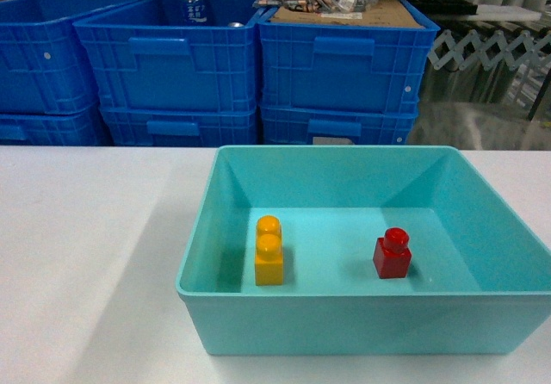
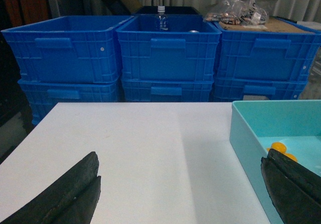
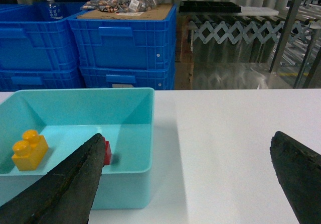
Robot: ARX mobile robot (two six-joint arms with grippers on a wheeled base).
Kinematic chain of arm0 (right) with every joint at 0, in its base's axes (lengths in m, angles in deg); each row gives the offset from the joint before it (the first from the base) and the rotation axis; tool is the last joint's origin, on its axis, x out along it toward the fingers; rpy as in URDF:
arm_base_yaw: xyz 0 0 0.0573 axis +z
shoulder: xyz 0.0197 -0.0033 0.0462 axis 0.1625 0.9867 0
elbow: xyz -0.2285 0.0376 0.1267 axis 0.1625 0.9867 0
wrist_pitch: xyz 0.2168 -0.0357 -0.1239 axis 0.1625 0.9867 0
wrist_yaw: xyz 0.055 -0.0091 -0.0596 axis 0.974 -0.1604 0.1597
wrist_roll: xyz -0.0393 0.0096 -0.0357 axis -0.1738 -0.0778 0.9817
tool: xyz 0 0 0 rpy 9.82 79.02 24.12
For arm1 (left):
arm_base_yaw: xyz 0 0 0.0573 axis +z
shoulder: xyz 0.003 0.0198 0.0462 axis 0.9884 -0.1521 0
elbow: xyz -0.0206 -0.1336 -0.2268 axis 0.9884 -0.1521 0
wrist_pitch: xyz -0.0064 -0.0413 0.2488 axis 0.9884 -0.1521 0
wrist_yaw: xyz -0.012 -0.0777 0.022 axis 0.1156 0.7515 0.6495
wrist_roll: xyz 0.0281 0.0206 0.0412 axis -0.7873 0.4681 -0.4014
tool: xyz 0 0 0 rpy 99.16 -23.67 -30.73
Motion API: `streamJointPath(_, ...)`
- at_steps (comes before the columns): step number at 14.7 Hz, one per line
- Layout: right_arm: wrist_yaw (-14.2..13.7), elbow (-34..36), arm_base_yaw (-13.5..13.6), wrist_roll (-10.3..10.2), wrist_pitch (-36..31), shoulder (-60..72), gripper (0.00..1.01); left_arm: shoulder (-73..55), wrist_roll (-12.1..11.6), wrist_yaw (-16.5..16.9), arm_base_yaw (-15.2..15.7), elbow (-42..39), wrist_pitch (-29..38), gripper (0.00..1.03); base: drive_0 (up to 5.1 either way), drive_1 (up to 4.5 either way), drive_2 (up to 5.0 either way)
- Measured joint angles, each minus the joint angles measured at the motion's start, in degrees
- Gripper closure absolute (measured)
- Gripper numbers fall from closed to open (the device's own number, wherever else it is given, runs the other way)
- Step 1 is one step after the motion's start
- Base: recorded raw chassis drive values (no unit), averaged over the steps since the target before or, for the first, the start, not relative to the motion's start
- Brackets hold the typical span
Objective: Pick red block from blue box to shelf
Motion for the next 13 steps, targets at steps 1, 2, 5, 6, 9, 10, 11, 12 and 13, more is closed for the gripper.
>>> streamJointPath(1, 0.0, 0.0, 0.0, 0.0, 0.0, 0.0, 0.03, 0.0, 0.0, 0.0, 0.0, 0.0, 0.0, 0.05, 0.0, 0.00, 0.0)
streamJointPath(2, 0.0, 0.0, 0.0, 0.0, 0.0, 0.0, 0.03, 0.0, 0.0, 0.0, 0.0, 0.0, 0.0, 0.05, 0.0, 0.00, 0.0)
streamJointPath(5, 0.0, 0.0, 0.0, 0.0, 0.0, 0.0, 0.03, 0.0, 0.0, 0.0, 0.0, 0.0, 0.0, 0.05, 0.0, 0.00, 0.0)
streamJointPath(6, 0.0, 0.0, 0.0, 0.0, 0.0, 0.0, 0.03, 0.0, 0.0, 0.0, 0.0, 0.0, 0.0, 0.05, 0.0, 0.00, 0.0)
streamJointPath(9, 0.0, 0.0, 0.0, 0.0, 0.0, 0.0, 0.03, 0.0, 0.0, 0.0, 0.0, 0.0, 0.0, 0.05, 0.0, 0.00, 0.0)
streamJointPath(10, 0.0, 0.0, 0.0, 0.0, 0.0, 0.0, 0.03, 0.0, 0.0, 0.0, 0.0, 0.0, 0.0, 0.05, 0.0, 0.00, 0.0)
streamJointPath(11, 0.0, 0.0, 0.0, 0.0, 0.0, 0.0, 0.03, 0.0, 0.0, 0.0, 0.0, 0.0, 0.0, 0.05, 0.0, 0.00, 0.0)
streamJointPath(12, 0.0, 0.0, 0.0, 0.0, 0.0, 0.0, 0.03, 0.0, 0.0, 0.0, 0.0, 0.0, 0.0, 0.05, 0.0, 0.00, 0.0)
streamJointPath(13, 0.0, 0.0, 0.0, 0.0, 0.0, 0.0, 0.03, 0.0, 0.0, 0.0, 0.0, 0.0, 0.0, 0.05, 0.0, 0.00, 0.0)
